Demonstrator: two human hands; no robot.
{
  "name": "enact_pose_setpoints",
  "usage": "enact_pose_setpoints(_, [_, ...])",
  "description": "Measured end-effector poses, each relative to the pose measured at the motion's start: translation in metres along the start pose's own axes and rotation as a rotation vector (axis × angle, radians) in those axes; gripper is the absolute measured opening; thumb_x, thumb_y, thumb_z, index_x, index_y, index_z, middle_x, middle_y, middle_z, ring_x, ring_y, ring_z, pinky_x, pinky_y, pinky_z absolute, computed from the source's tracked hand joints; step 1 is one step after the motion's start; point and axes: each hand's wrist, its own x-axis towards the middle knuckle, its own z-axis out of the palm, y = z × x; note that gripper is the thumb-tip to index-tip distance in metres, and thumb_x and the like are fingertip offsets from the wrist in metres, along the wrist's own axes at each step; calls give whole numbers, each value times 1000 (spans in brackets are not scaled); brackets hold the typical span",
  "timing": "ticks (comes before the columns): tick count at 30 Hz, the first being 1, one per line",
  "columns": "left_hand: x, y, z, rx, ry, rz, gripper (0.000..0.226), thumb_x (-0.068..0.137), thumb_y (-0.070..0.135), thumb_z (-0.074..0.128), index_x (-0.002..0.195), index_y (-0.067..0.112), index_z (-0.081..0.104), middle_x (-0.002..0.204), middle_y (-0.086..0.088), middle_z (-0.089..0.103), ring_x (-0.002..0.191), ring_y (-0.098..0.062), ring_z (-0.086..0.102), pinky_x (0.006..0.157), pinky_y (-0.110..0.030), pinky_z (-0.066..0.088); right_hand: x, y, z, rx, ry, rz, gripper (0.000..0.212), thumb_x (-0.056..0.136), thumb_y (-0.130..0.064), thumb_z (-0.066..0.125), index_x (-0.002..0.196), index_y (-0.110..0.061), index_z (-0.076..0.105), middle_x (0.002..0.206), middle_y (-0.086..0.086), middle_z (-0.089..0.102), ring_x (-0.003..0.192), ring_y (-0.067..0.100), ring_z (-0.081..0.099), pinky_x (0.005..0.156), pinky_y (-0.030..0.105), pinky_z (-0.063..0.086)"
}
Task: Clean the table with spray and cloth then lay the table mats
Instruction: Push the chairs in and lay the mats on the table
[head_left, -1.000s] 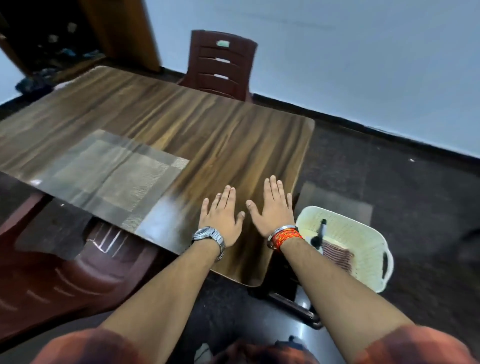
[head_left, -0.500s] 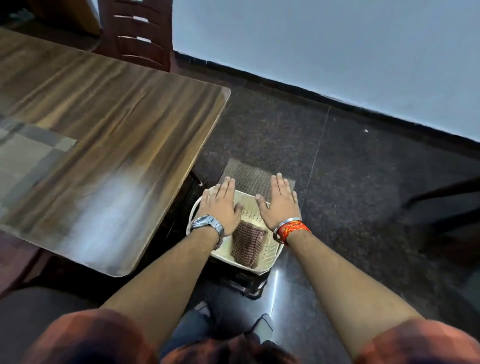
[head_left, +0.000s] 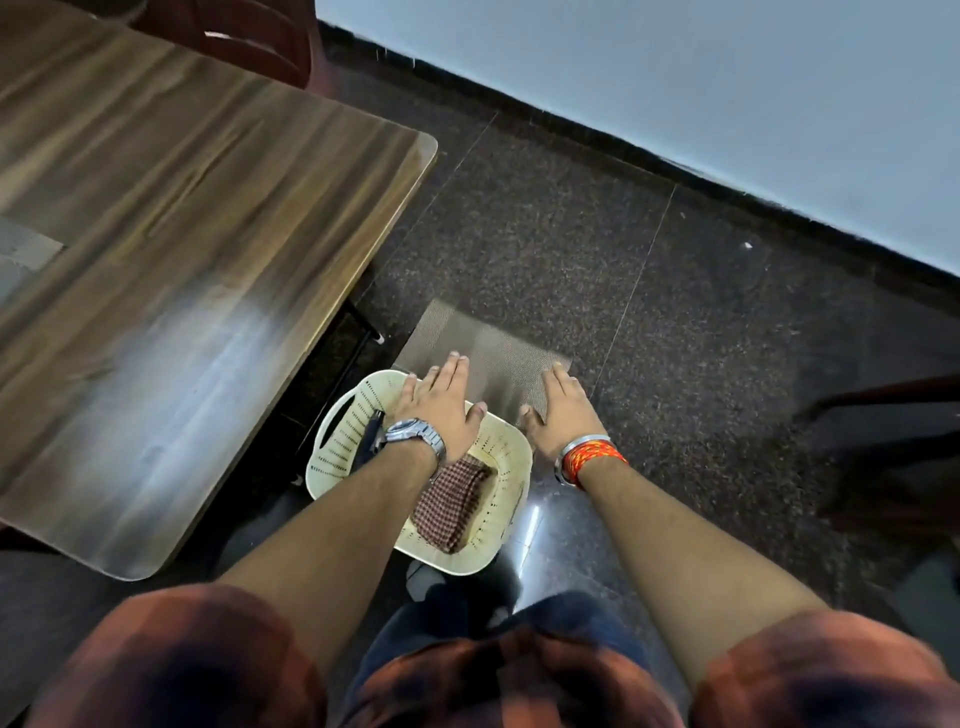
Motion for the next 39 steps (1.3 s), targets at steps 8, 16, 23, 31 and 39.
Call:
enact_pose_setpoints(8, [45,31,11,-106,-18,-132,71,105,46,29,162,18,-1,171,3,-4,157,-19,5,125,-44,-3,70,27,4,-74,-103,-119,68,93,-36,49,149,-10,20,159,8,15,144,29,15,116,45,21])
enact_pose_setpoints(16, [102,73,41,-166,-36,-411,71,104,48,32,162,18,5,171,1,5,156,-22,11,124,-44,-2,159,84,4,-126,-305,-199,60,90,-30,55,143,-10,32,154,12,24,131,40,35,105,46,37])
enact_pose_setpoints(23, [129,111,50,-239,-38,-614,73,104,49,32,162,15,2,171,-1,4,157,-21,7,125,-43,-5,213,106,5,-143,-497,-238,68,87,-28,61,144,-13,28,140,20,40,124,42,43,103,42,38])
enact_pose_setpoints(31, [142,116,51,-378,-38,-659,88,101,54,46,162,14,-4,171,-3,-5,157,-22,3,125,-40,0,214,107,24,-131,-516,-97,90,83,-19,66,149,-9,6,129,26,50,115,40,53,98,44,44])
enact_pose_setpoints(39, [151,127,18,-464,-115,-602,132,71,44,85,161,21,-9,171,-4,0,154,-32,17,124,-48,20,214,28,-52,420,-670,73,41,71,-9,56,110,-20,56,97,16,67,63,27,62,62,39,57])
